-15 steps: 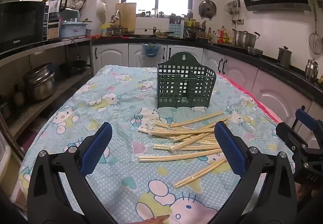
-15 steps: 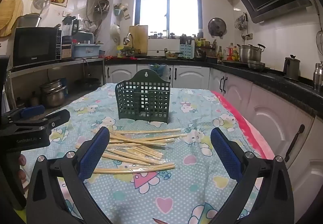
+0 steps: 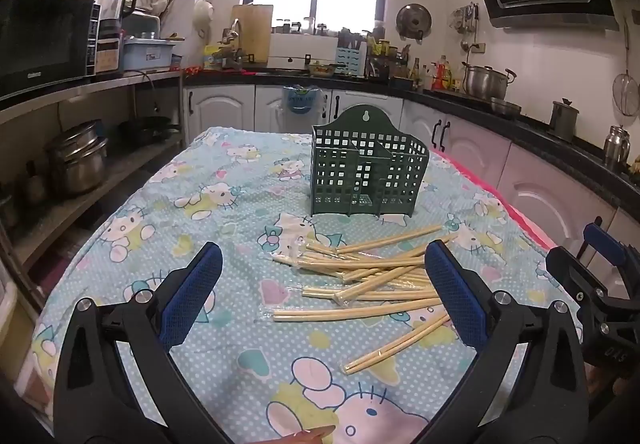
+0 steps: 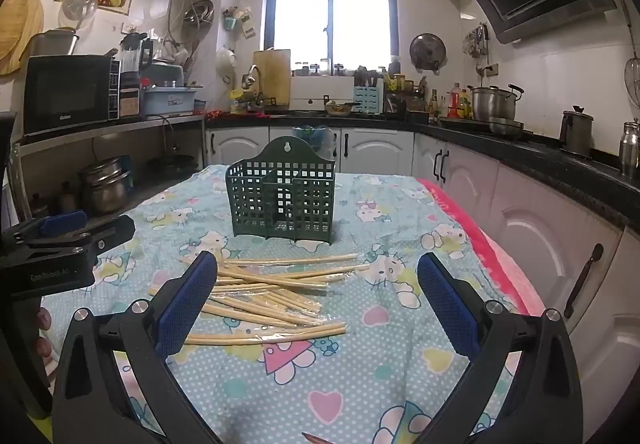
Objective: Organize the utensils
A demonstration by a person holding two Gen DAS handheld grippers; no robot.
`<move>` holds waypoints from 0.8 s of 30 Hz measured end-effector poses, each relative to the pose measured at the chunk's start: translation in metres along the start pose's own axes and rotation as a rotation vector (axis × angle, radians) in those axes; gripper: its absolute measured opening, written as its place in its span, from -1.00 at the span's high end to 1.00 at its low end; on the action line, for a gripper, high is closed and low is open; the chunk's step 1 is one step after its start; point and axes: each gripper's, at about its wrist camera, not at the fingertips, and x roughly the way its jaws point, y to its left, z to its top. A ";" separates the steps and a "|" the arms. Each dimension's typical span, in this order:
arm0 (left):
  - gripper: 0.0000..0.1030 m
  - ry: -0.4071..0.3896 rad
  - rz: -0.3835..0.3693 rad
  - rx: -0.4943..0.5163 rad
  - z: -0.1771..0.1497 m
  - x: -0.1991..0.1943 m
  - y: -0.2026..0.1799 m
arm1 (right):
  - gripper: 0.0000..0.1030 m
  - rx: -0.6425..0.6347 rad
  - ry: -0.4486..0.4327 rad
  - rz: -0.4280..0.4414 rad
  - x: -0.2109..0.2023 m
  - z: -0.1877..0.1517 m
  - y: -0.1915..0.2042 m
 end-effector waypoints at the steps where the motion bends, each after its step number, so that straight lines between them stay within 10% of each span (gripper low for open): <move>1: -0.82 0.000 0.000 -0.001 0.000 0.000 0.000 | -0.88 -0.001 0.000 0.001 0.000 0.000 0.000; 24: -0.82 -0.006 -0.007 -0.009 0.001 0.002 0.000 | -0.88 0.004 -0.010 -0.001 -0.009 0.007 -0.004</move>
